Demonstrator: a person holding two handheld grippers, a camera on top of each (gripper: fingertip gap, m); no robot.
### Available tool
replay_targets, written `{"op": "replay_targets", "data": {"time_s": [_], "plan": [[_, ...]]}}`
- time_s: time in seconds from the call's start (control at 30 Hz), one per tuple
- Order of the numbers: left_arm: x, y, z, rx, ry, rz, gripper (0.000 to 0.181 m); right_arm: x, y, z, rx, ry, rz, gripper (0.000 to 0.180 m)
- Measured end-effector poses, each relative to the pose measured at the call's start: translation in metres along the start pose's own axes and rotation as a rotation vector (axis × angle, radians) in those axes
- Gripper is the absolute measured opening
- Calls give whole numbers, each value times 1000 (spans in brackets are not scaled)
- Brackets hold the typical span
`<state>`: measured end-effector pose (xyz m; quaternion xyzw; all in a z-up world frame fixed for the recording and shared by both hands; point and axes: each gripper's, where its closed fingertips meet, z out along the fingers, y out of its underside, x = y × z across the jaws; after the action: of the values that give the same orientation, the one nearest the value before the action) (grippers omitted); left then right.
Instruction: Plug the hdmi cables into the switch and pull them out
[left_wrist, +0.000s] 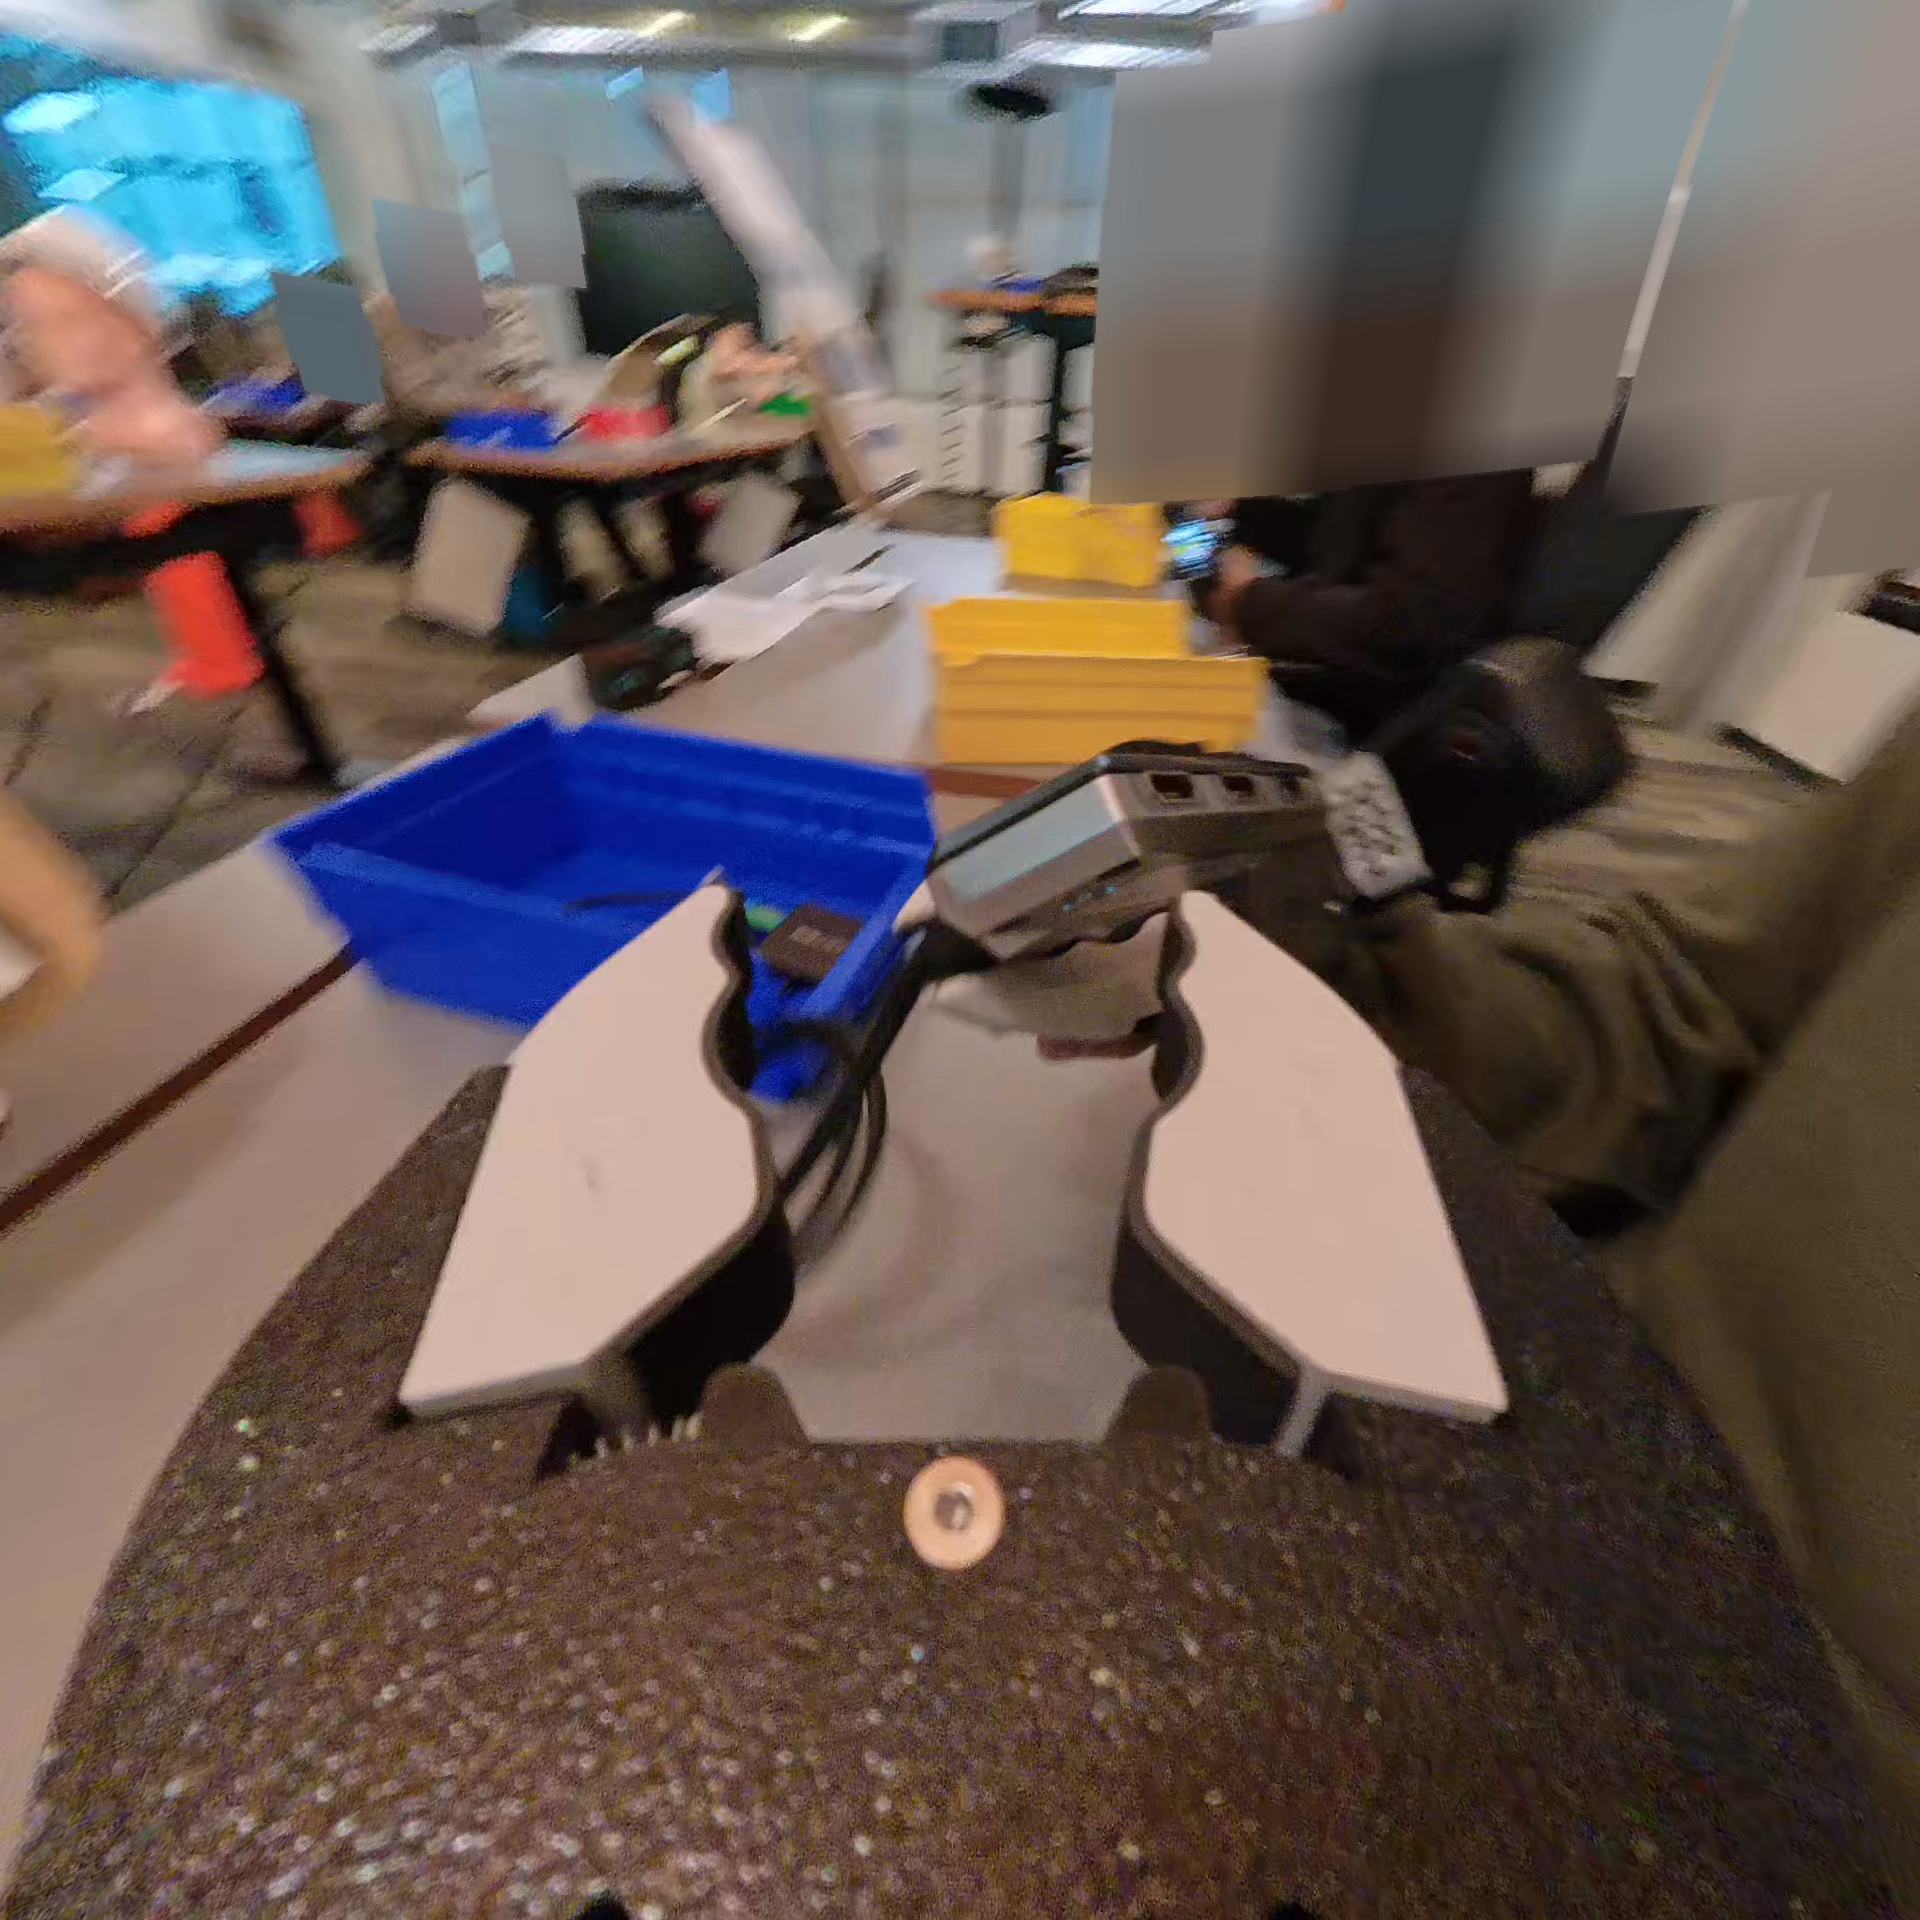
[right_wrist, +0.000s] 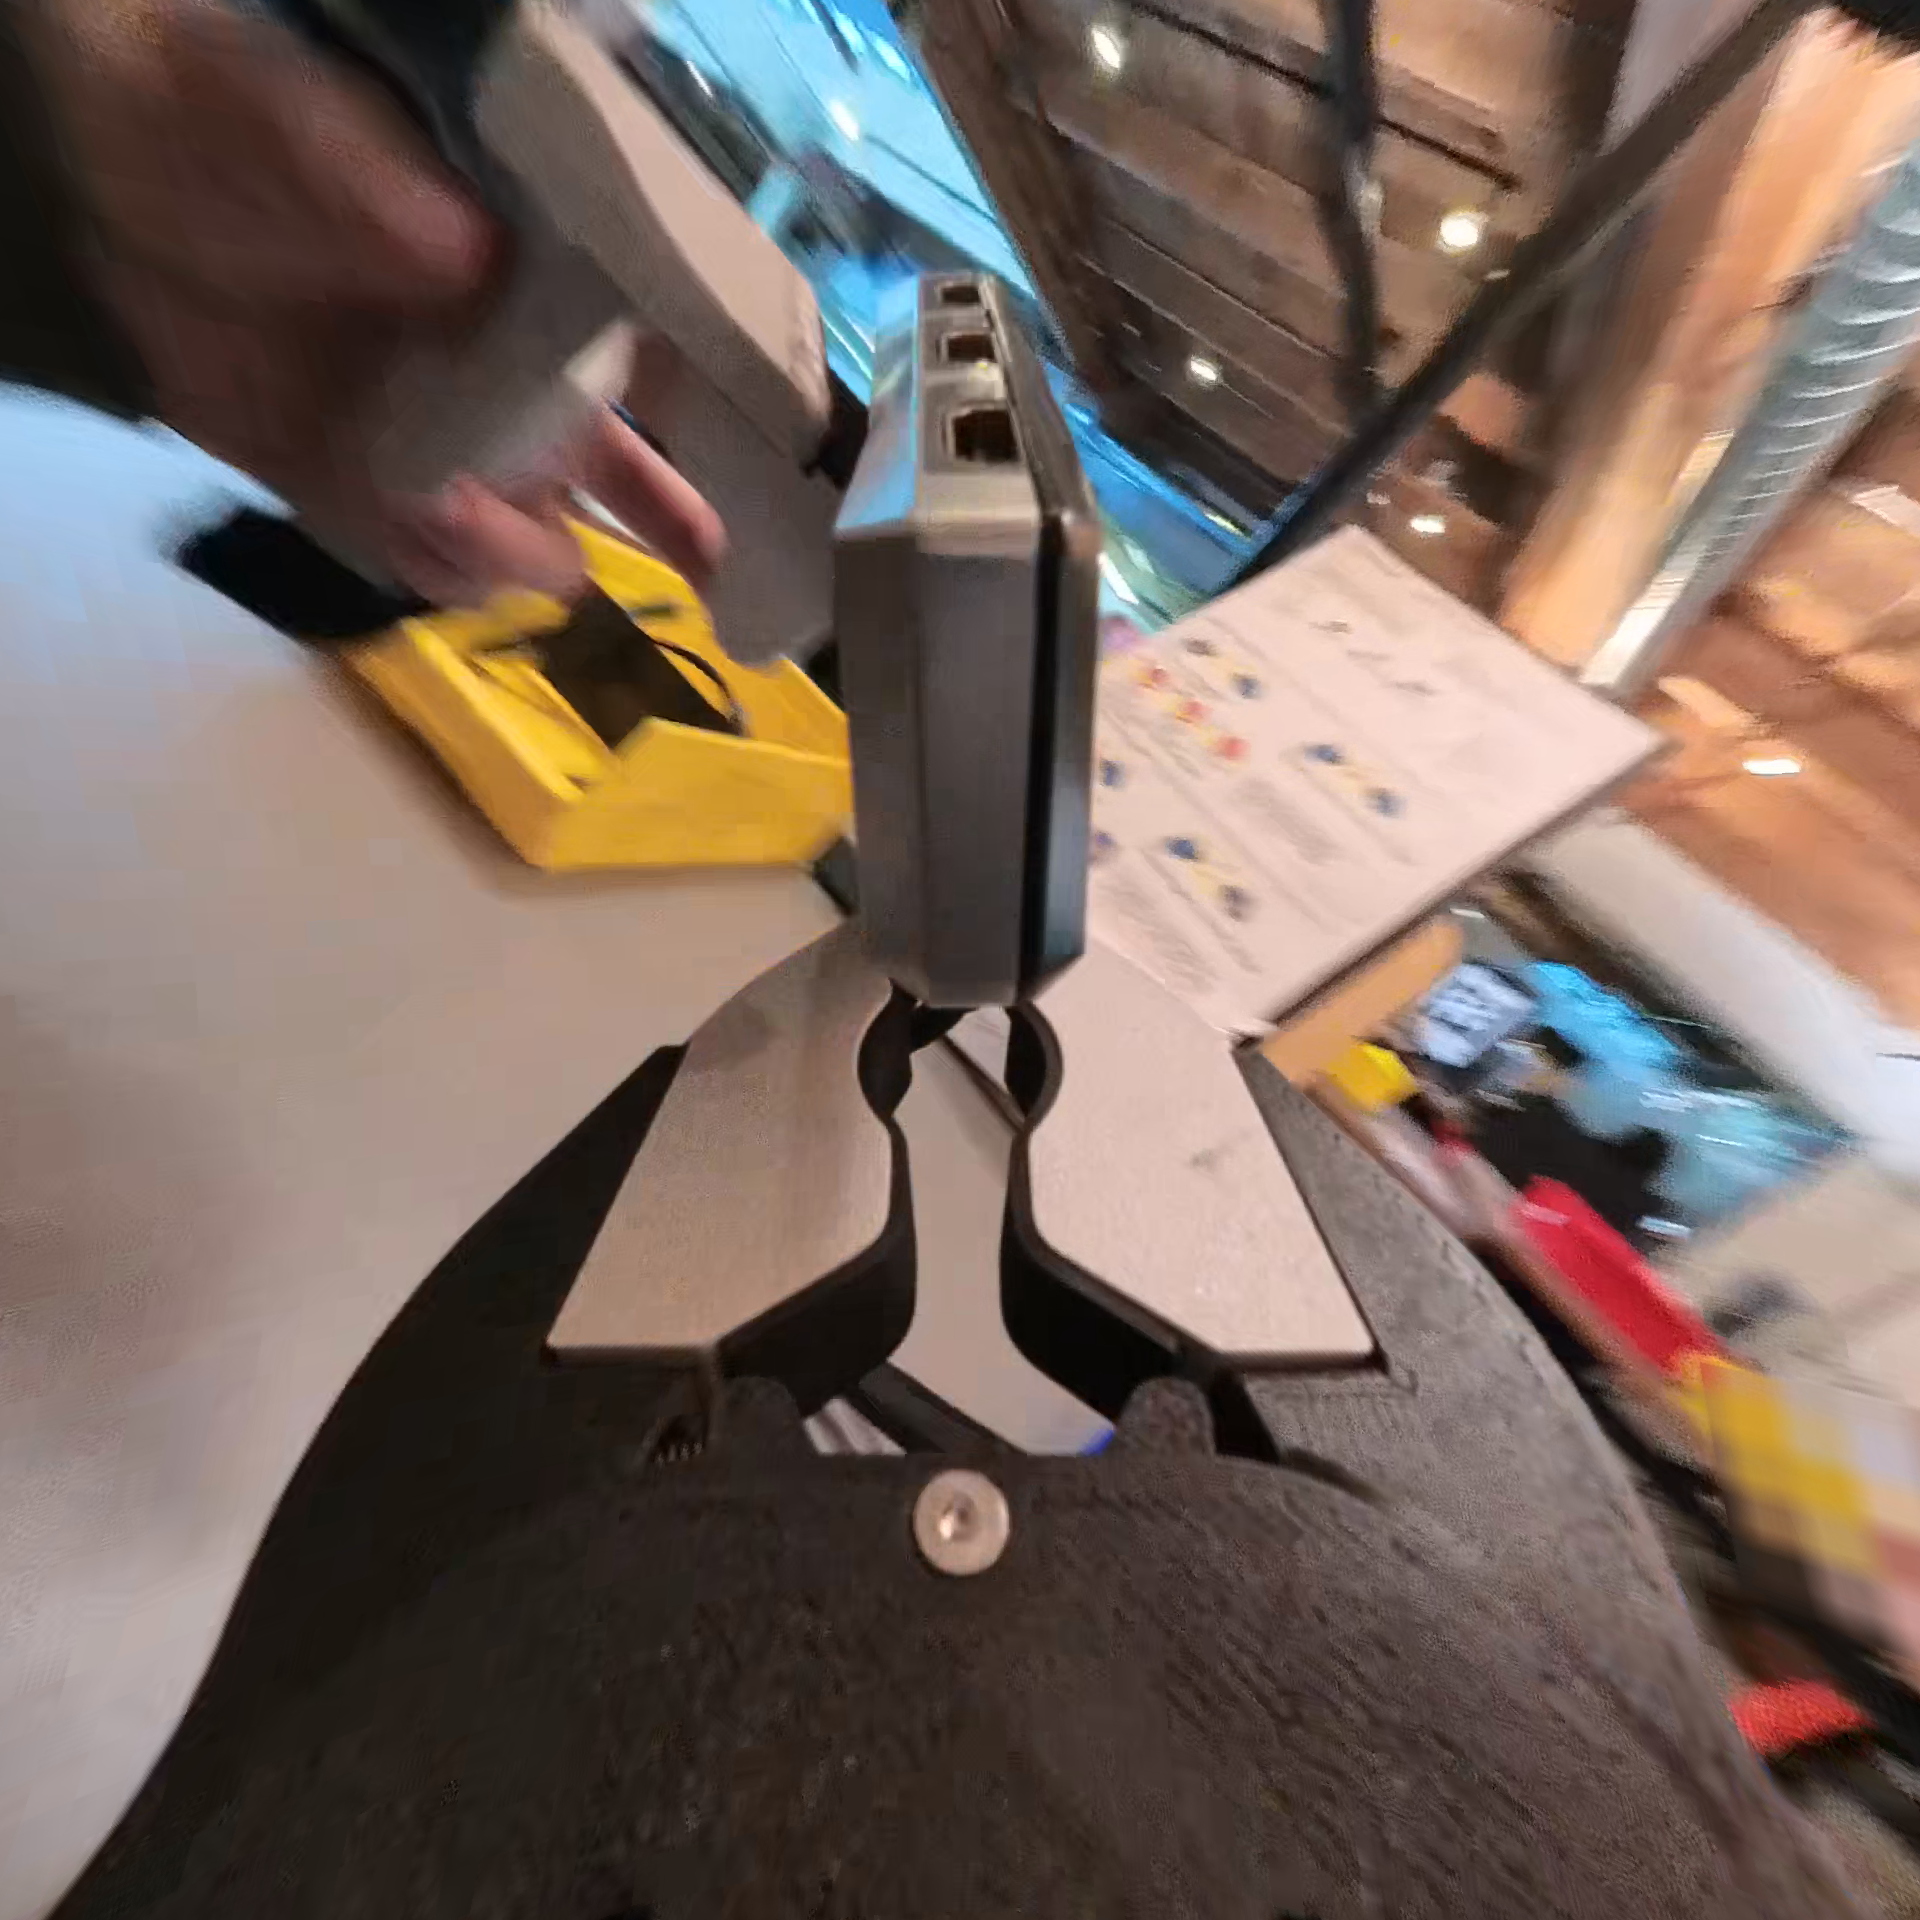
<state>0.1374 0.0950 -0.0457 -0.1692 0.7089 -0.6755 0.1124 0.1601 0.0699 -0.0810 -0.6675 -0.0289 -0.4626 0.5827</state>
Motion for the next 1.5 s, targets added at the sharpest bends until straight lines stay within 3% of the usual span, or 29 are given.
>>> {"op": "replay_targets", "data": {"time_s": [0.03,0.13,0.27,0.43,0.5,0.67,0.77,0.87,1.03,1.17,1.27,1.5], "plan": [[-5,4,-3,-24,-88,-46,85,4,4,0,-38,44,-69,13],[-1,15,-10,-58,-258,-164,99,3,14,5,-128,122,-211,14],[29,37,-14,-45,-302,-476,93,-15,11,13,-163,192,-364,13],[53,53,-27,66,-186,-809,34,-40,-2,17,-137,206,-472,13],[55,57,-38,104,-157,-839,33,-53,-3,21,-121,138,-484,13],[60,75,-65,106,24,-846,28,-89,-10,17,39,-244,-278,29],[58,83,-79,133,147,-891,27,-98,-24,-3,131,-526,41,32],[60,88,-79,185,274,-944,26,-98,-35,-15,222,-676,307,36],[49,89,-70,319,341,-1074,26,-95,-27,-17,311,-669,412,37],[32,90,-68,386,282,-1131,25,-101,-4,-11,235,-652,353,27],[26,89,-65,415,260,-1172,25,-95,-1,-7,287,-582,353,22],[10,93,-60,517,164,-1283,25,-93,8,1,311,-468,354,23]]}}
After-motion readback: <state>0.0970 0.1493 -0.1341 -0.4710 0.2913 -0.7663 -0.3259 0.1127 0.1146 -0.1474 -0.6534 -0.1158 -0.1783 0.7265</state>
